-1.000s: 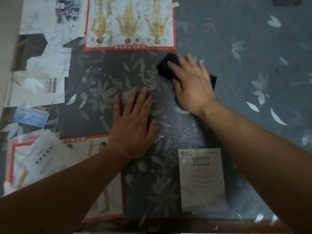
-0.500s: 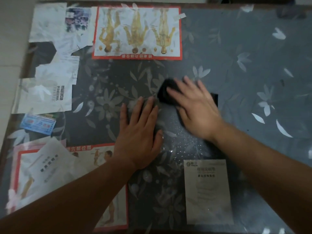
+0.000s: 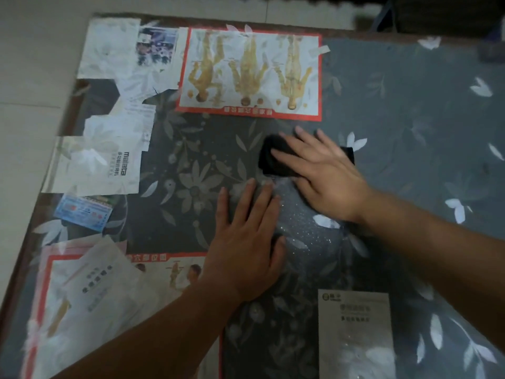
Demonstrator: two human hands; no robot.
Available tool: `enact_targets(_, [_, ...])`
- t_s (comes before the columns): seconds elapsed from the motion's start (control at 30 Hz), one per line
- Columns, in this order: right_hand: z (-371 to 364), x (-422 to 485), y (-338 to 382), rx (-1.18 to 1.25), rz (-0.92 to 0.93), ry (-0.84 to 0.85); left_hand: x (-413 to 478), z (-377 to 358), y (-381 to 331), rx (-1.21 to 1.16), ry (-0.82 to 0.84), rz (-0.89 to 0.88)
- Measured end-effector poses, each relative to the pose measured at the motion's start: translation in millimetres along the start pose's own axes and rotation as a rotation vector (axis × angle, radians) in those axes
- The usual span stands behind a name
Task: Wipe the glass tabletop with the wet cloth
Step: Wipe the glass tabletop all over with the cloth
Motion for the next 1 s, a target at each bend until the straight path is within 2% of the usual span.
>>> enact_targets(0.07, [6.9,16.6,-21.2,-0.039,-0.009,0.005,1.7,0.1,0.1,-0.002,-0.005,0.001])
enact_targets(0.2, [13.3,89.6,-45.8,-0.043,-0.385,-0.081,1.2,-0.4,0.8,-0.025,-0.008,0.009])
enact_targets(0.27, [7.7,92.0,-28.4,-0.024,-0.324,-0.077,1.3,0.5,0.6,-0.021,0.002,0.012])
enact_targets(0.37, [1.9,45.7,0.2,0.002,-0.074,-0.017,0.7,3.3,0.7,-0.005,0.023,0.017])
enact_targets(0.47, [5.4,19.9,-10.4,0.005,0.023,0.078,-0.6,4.7,0.1,-0.015,0.044,0.024])
enact_targets(0.53, [11.0,46.7,-32.7,-0.021,-0.087,0.06,-1.6,2.5,0.1,-0.042,0.043,0.025])
enact_targets(0.6, [16.8,90.4,-46.7,-0.031,-0.317,-0.03,-0.7,2.4,1.4,-0.074,0.024,0.029])
enact_targets(0.67, [15.5,120.8,-34.7,-0.028,-0.427,-0.077,2.7,4.9,3.6,-0.118,0.024,0.03])
enact_targets(0.73, [4.7,121.1,-3.3,0.014,-0.3,-0.073,3.1,9.9,5.5,-0.211,0.034,0.033])
enact_targets(0.8, [-3.9,95.8,21.3,0.016,-0.146,-0.051,4.0,19.1,9.9,-0.417,0.027,0.07])
enact_targets(0.87, [-3.9,76.4,26.7,0.033,-0.125,-0.037,9.6,35.4,28.7,-0.546,-0.037,0.127])
enact_targets(0.93, [-3.4,76.0,24.2,0.036,-0.147,-0.034,24.4,53.0,64.2,-0.43,-0.152,0.164])
enact_targets(1.0, [-4.3,79.5,26.5,0.012,-0.156,-0.022,48.0,64.9,107.4,-0.251,-0.17,0.206])
Point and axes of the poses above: each hand's wrist, its own x-axis towards the middle knuckle, its own z-axis out of the back of the hand, y = z × x, the point moved 3 cm from there along x, towards the middle knuckle, and after that the axes turned 2 degrees about -y, right-handed, at the moved point
